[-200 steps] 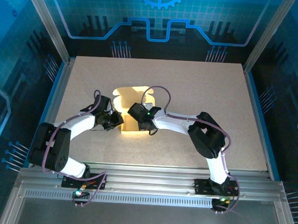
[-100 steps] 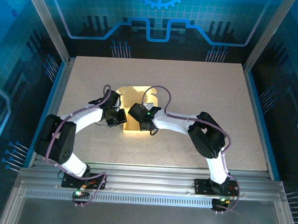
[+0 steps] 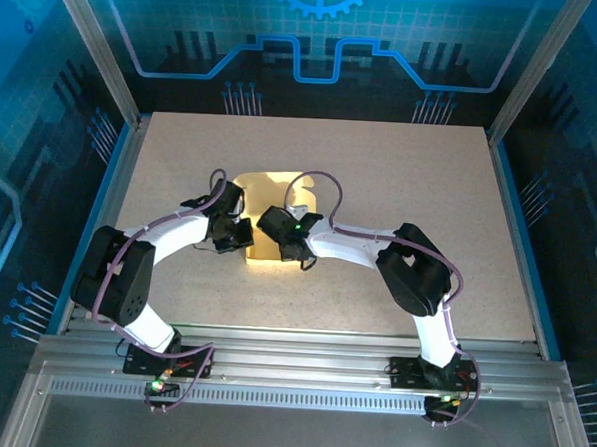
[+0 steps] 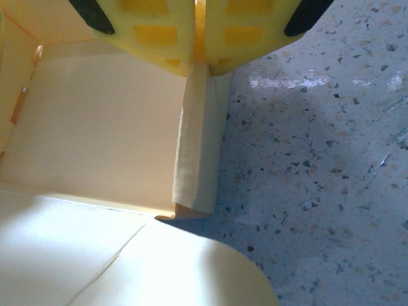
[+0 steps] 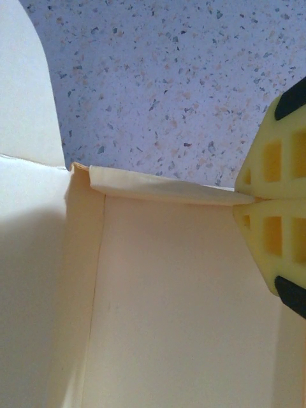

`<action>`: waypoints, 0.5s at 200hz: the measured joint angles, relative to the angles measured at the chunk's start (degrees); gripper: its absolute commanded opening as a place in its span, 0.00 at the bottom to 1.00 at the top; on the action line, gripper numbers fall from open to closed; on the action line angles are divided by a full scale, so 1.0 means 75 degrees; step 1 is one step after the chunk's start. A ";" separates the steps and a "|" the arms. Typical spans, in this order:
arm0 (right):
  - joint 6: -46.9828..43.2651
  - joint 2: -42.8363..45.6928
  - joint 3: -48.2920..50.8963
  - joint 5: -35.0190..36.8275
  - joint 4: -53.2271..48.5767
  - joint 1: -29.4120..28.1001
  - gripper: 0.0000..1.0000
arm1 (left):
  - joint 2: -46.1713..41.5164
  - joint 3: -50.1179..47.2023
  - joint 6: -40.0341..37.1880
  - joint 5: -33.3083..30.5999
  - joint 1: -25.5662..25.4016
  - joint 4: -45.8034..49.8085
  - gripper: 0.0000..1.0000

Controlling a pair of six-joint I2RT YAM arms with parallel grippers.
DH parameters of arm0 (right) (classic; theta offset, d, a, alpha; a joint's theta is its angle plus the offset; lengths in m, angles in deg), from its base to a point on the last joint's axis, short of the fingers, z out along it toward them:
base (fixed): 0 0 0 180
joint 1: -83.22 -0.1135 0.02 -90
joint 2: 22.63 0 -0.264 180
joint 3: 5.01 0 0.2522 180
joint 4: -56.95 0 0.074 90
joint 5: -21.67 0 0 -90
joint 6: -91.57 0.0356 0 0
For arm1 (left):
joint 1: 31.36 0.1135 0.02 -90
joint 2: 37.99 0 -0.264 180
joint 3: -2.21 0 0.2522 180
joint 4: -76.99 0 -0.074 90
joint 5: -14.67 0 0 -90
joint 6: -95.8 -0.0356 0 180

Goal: Fold the paper box

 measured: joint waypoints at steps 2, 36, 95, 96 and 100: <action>-0.0003 0.0000 0.0000 0.0000 0.0000 0.0000 0.00 | 0.0000 0.0006 0.0000 0.0003 -0.0006 0.0009 0.04; -0.0050 0.0000 0.0000 0.0000 0.0003 0.0000 0.00 | 0.0149 0.0248 0.0006 -0.0323 -0.0195 0.0300 0.05; -0.0047 0.0026 0.0096 -0.0009 0.0149 0.0000 0.00 | 0.0551 0.0889 -0.0105 -0.1399 -0.0761 0.1096 0.01; -0.0047 0.0035 0.0099 -0.0012 0.0152 0.0000 0.00 | 0.0554 0.0895 -0.0105 -0.1411 -0.0766 0.1102 0.01; -0.0047 0.0047 0.0119 -0.0017 0.0175 0.0000 0.00 | 0.0574 0.0935 -0.0114 -0.1501 -0.0807 0.1160 0.00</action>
